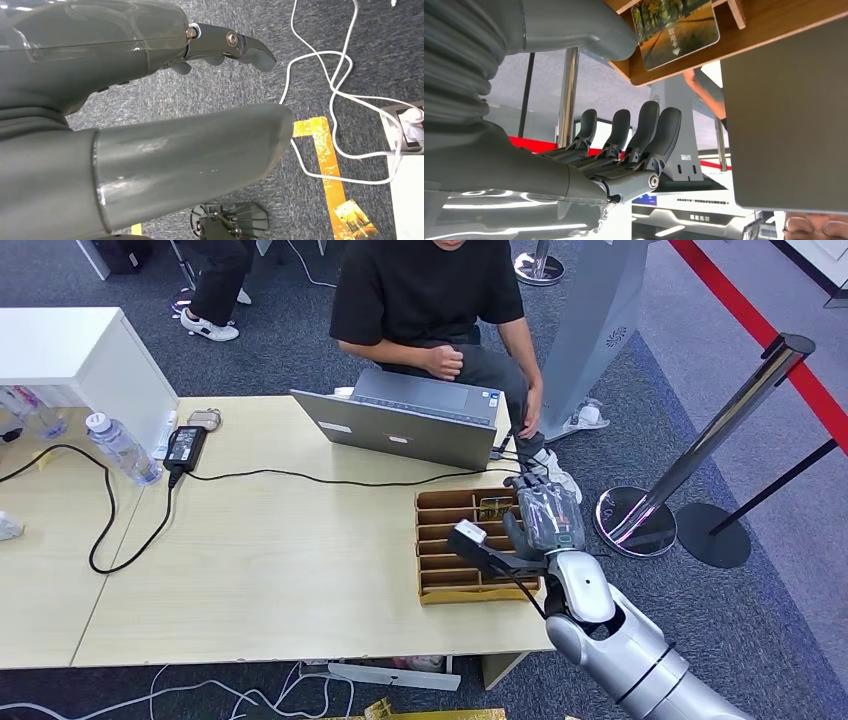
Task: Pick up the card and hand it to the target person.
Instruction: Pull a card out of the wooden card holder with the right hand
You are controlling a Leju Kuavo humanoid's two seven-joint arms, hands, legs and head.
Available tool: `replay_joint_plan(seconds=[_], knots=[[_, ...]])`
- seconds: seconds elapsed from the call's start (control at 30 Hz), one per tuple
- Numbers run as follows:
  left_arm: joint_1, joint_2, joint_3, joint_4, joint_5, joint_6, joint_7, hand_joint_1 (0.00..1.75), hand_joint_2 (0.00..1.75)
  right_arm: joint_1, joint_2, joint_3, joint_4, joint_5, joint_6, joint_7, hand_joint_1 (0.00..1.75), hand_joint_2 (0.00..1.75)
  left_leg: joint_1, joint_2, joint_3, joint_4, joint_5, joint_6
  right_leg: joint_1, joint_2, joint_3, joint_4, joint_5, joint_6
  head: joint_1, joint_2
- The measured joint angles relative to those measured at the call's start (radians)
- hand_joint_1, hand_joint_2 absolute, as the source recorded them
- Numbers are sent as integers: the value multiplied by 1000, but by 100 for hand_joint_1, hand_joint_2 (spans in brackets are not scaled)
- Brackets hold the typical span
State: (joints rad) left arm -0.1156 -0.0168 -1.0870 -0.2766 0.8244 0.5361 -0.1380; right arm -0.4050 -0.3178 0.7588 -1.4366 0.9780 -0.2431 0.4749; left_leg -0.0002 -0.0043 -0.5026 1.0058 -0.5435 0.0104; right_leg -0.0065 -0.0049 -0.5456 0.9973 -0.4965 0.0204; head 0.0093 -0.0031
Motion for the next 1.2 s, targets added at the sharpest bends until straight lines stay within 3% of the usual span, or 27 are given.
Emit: replay_joint_plan(seconds=[0.97, 1.2], knots=[[-10, -1, -26, 0, -18, -12, 13, 0, 0, -51, 27, 59, 116, -13, 52, 5, 83, 175, 0, 0, 0, 0, 0, 0, 0, 0, 0, 0, 0, 0, 0, 0], [-12, -3, -28, 0, -19, -13, 13, 0, 0, -56, 27, 58, 131, -14, 55, 10, 97, 175, 0, 0, 0, 0, 0, 0, 0, 0, 0, 0, 0, 0, 0, 0]])
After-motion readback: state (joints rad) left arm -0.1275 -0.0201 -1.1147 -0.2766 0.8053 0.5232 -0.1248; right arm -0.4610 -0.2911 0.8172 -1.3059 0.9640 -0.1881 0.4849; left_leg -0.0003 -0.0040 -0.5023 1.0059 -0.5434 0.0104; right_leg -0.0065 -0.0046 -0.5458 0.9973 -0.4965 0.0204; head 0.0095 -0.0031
